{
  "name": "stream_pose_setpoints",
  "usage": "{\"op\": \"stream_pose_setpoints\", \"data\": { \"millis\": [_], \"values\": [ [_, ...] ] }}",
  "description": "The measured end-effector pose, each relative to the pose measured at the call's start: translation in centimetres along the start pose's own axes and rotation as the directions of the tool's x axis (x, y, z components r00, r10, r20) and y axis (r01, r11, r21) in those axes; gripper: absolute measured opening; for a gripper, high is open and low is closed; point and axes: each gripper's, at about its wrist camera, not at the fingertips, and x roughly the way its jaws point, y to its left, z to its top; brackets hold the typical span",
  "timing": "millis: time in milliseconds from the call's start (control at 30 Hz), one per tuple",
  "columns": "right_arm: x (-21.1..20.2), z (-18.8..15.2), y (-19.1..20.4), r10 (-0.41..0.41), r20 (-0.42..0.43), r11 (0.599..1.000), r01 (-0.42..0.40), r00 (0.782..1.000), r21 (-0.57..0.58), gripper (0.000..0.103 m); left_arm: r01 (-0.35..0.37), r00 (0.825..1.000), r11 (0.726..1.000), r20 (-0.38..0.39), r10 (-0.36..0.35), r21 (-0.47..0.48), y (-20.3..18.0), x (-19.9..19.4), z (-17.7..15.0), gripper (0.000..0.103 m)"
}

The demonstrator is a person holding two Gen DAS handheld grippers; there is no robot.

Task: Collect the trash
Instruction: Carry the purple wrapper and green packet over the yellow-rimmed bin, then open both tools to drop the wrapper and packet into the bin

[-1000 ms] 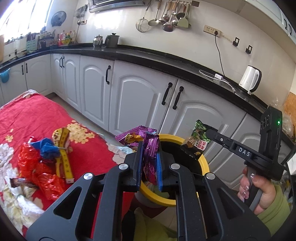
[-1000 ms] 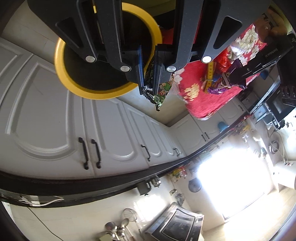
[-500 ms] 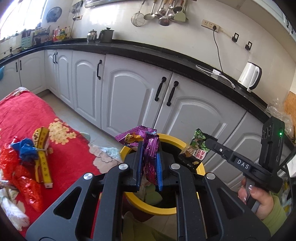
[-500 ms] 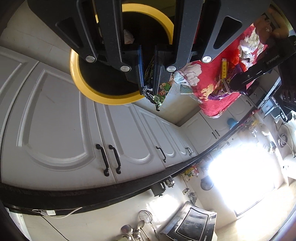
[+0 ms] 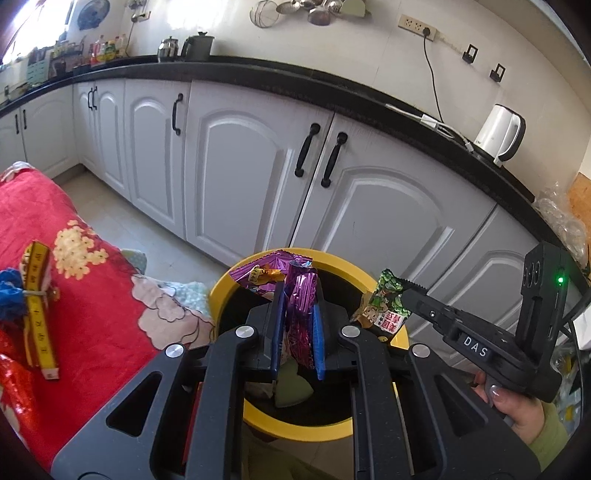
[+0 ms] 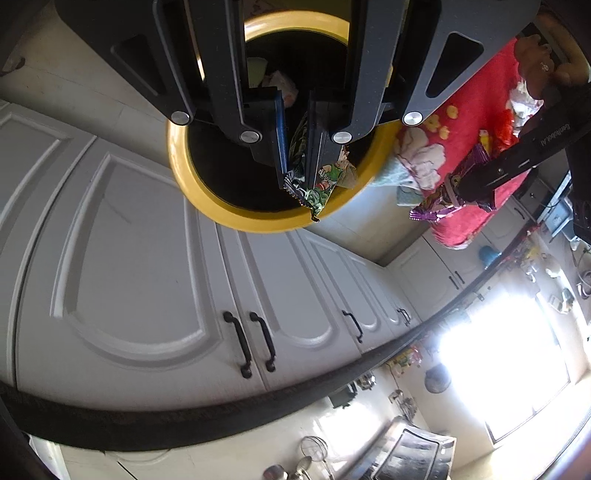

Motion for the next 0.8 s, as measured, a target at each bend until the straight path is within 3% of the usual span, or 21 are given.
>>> {"op": "stream_pose_setpoints", "data": {
  "millis": [367, 433, 467, 500, 567, 633, 733, 800],
  "values": [
    [0.9, -0.7, -1.7, -0.017, -0.035, 0.999, 0.018, 0.999, 0.048, 0.010, 0.006, 0.999, 1.000, -0.046, -0.006, -0.001, -0.4, 2.5, -0.9, 0.010],
    [0.8, -0.7, -1.9, -0.017, -0.036, 0.998, 0.019, 0.999, 0.060, 0.021, 0.003, 0.999, 1.000, -0.050, -0.004, -0.009, -0.2, 2.6, -0.9, 0.022],
    [0.9, -0.6, -2.1, -0.018, -0.034, 0.998, 0.020, 0.999, 0.067, 0.026, 0.005, 0.998, 1.000, -0.056, -0.006, -0.021, 0.1, 2.7, -1.0, 0.037],
    [0.9, -0.7, -2.2, -0.018, -0.032, 0.997, 0.021, 0.999, 0.072, 0.034, 0.007, 0.998, 1.000, -0.059, -0.009, -0.030, 0.2, 2.7, -1.1, 0.044],
    [0.8, -0.7, -2.3, -0.022, -0.030, 0.996, 0.025, 0.999, 0.081, 0.037, -0.001, 0.998, 0.999, -0.060, -0.001, -0.037, 0.6, 2.6, -1.3, 0.046],
    [0.5, -0.6, -2.4, -0.022, -0.025, 0.996, 0.025, 0.999, 0.089, 0.040, -0.021, 0.998, 0.999, -0.058, 0.019, -0.037, 0.8, 2.4, -1.5, 0.056],
    [0.0, -0.5, -2.0, -0.025, -0.008, 0.996, 0.025, 1.000, 0.084, 0.042, -0.037, 0.998, 0.998, -0.051, 0.034, -0.058, 1.4, 1.6, -1.6, 0.072],
    [-0.2, -0.2, -1.7, -0.024, 0.008, 0.997, 0.023, 1.000, 0.076, 0.050, -0.064, 0.998, 0.996, -0.034, 0.062, -0.060, 1.9, 0.9, -1.7, 0.090]
  ]
}}
